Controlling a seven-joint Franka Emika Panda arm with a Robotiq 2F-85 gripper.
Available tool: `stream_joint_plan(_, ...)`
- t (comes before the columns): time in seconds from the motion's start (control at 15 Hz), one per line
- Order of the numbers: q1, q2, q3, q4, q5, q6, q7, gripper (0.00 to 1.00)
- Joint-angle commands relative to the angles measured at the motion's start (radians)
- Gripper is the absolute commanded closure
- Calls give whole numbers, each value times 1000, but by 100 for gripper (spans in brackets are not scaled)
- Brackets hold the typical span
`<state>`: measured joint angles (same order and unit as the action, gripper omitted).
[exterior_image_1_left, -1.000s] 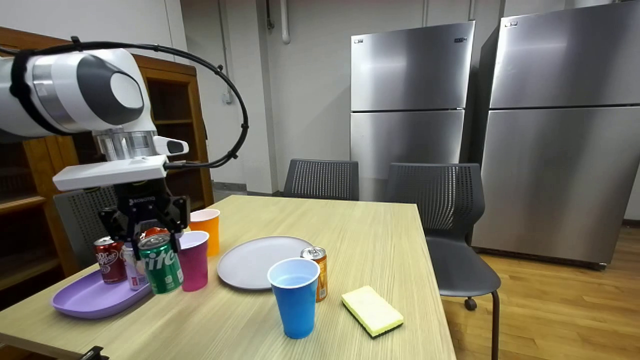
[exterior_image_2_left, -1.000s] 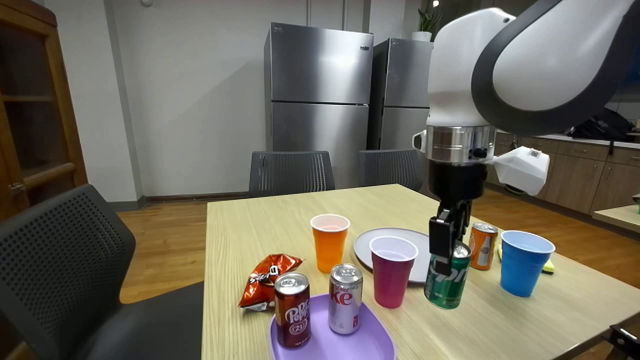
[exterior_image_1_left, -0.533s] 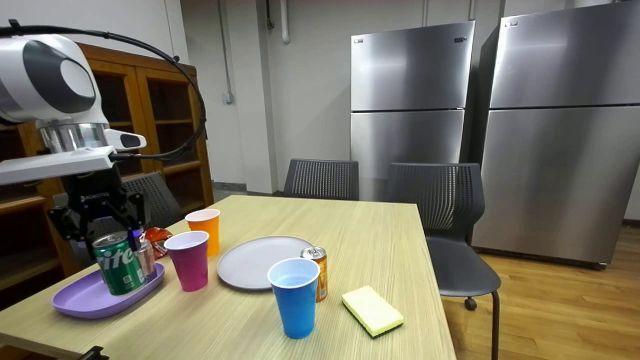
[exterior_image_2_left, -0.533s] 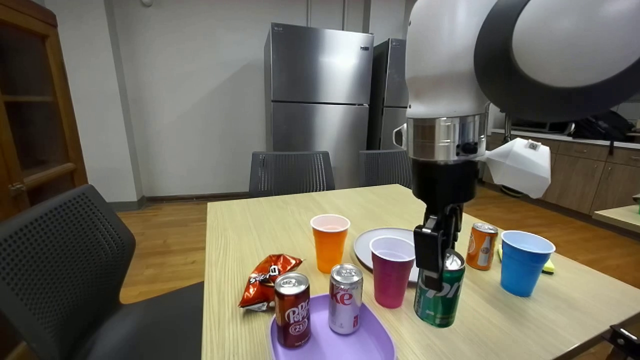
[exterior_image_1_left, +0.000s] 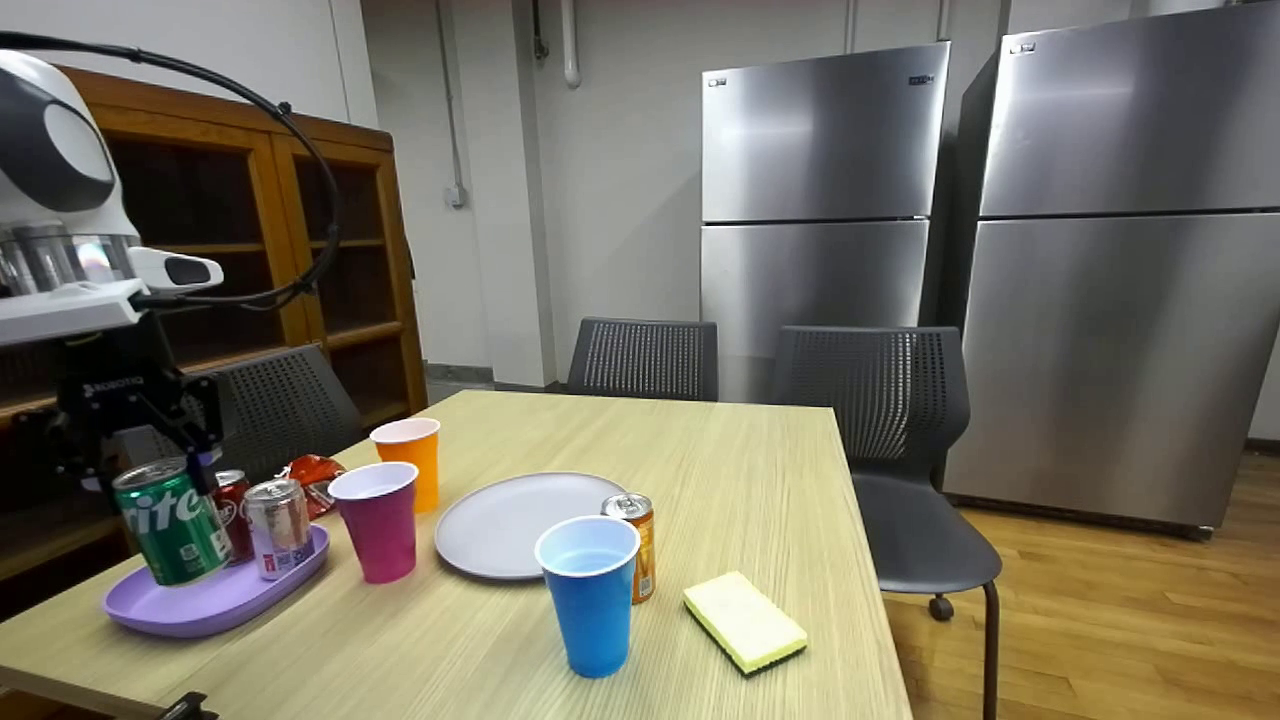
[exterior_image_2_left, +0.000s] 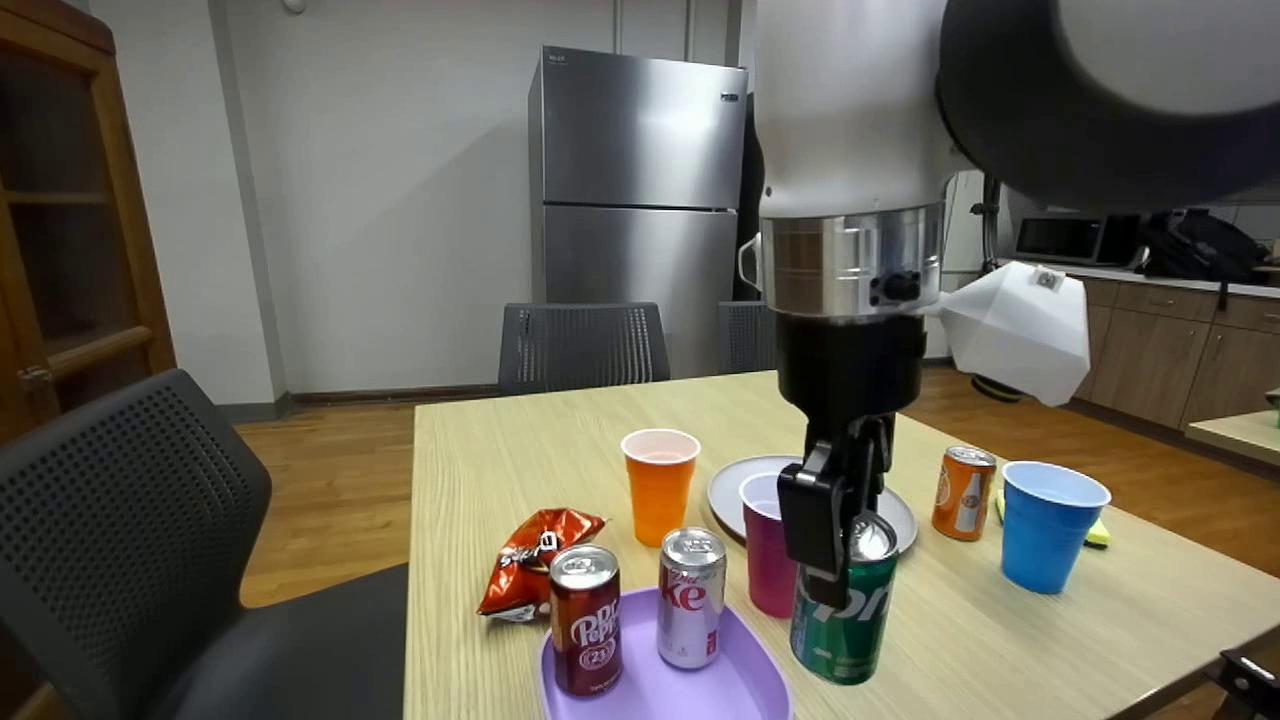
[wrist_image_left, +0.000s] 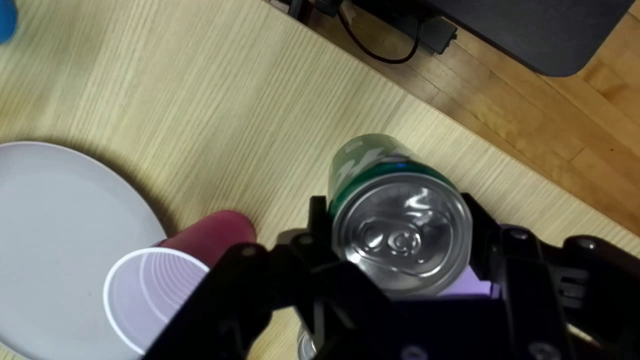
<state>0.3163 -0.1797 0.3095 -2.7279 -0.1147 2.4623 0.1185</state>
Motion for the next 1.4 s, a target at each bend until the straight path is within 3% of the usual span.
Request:
stream_joint_plan(0.0,16,19,39,66,6,-49,51,62)
stream_joint_plan(0.6,41,159,79,200,-17,-50,90,62)
stream_joint_plan(1.33,73,365,46,359,-96,-47,164,62)
